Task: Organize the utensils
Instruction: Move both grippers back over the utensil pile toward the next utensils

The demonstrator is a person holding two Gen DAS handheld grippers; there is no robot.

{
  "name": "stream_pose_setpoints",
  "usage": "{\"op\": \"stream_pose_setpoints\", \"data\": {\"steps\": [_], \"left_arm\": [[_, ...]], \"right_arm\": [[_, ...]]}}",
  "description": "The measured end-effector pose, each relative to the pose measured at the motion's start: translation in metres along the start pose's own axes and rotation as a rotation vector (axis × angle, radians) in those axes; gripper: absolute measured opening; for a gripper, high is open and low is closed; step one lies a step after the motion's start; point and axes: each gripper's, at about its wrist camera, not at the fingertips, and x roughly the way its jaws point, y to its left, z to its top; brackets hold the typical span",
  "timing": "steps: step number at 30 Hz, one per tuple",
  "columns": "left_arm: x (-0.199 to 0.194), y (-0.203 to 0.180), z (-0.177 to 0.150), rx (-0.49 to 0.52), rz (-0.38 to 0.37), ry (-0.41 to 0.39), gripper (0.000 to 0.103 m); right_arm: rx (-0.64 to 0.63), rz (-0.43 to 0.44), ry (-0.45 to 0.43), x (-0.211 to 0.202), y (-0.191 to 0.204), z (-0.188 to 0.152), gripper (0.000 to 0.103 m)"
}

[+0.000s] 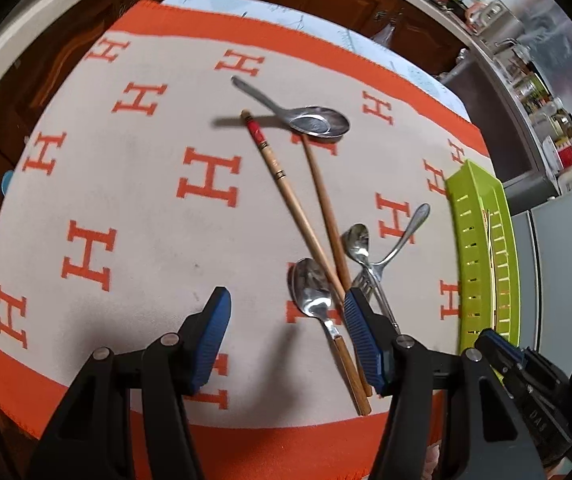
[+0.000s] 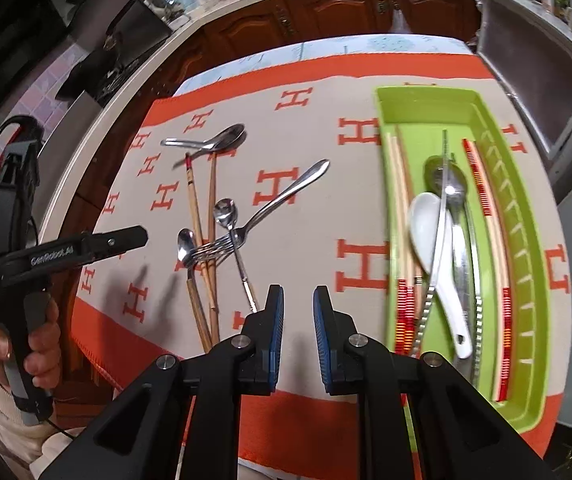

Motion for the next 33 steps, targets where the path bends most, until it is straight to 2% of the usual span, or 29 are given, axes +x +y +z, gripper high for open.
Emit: {"op": "stream_pose_setpoints", "data": {"steps": [9,15,19,23,27,30,32,33], "left_arm": [[0.017,0.013,0.015,-0.035,-0.002,0.020,0.057],[0.042,0.007,0.042,-0.055,-0.013,0.088,0.057],[0.054,0.001,0.063,-0.074,0.066,0.090,0.057],[0.064,-0.010,0.075,-0.072,0.098,0.103,0.057],[0.078,-0.027,0.075,-0.013,0.189,0.120,0.054],[0.085,-0.045,0.069,0.081,0.278,0.110,0.054],[0.087,-0.053,0.065,0.120,0.306,0.088,0.053],[0.086,-0.055,0.063,0.133,0.299,0.080,0.048]], "right_arm": [[-0.083,0.026,0.043,0.028,0.034,0.011,0.015],[-0.099,0.032,0.056,0.042,0.047,0.020,0.015],[-0.095,0.033,0.059,0.045,0.044,0.021,0.015],[-0.090,0.035,0.065,0.050,0.040,0.020,0.015],[-0.075,0.041,0.061,0.049,0.032,0.019,0.015],[-0.065,0.046,0.053,0.047,0.027,0.018,0.015],[-0.064,0.048,0.051,0.046,0.025,0.018,0.015],[-0.064,0.049,0.051,0.046,0.024,0.017,0.015]]}}
